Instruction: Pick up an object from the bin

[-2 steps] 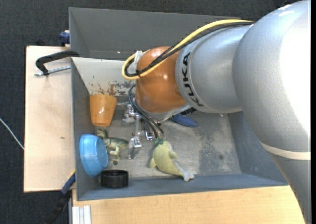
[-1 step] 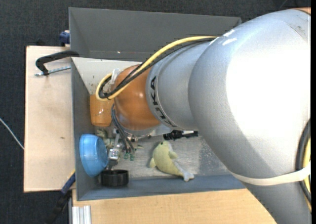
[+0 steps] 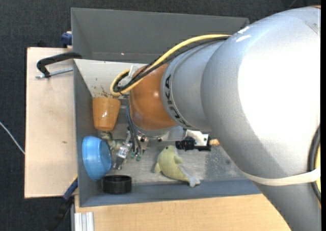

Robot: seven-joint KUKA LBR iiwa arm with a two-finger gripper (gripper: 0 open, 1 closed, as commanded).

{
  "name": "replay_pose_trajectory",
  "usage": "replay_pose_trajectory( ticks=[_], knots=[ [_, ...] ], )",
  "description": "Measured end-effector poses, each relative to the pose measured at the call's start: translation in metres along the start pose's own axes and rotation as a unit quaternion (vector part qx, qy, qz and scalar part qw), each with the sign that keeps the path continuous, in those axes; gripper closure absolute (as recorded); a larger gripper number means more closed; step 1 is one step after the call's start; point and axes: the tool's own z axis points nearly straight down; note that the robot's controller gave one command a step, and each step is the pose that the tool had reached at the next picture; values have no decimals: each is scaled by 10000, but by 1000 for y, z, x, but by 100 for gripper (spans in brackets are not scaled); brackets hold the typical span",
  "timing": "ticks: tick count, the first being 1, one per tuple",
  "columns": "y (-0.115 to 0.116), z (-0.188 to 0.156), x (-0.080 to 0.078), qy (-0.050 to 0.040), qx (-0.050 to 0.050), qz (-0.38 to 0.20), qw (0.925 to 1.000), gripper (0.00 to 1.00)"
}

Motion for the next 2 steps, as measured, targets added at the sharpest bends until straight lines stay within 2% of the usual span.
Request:
replay_pose_trajectory(
  ticks=[1, 2],
  knots=[
    [0, -1, -2, -29, -17, 2, 10000, 100],
    [3, -57, -2, -21, 0, -11, 10000, 100]
  ],
)
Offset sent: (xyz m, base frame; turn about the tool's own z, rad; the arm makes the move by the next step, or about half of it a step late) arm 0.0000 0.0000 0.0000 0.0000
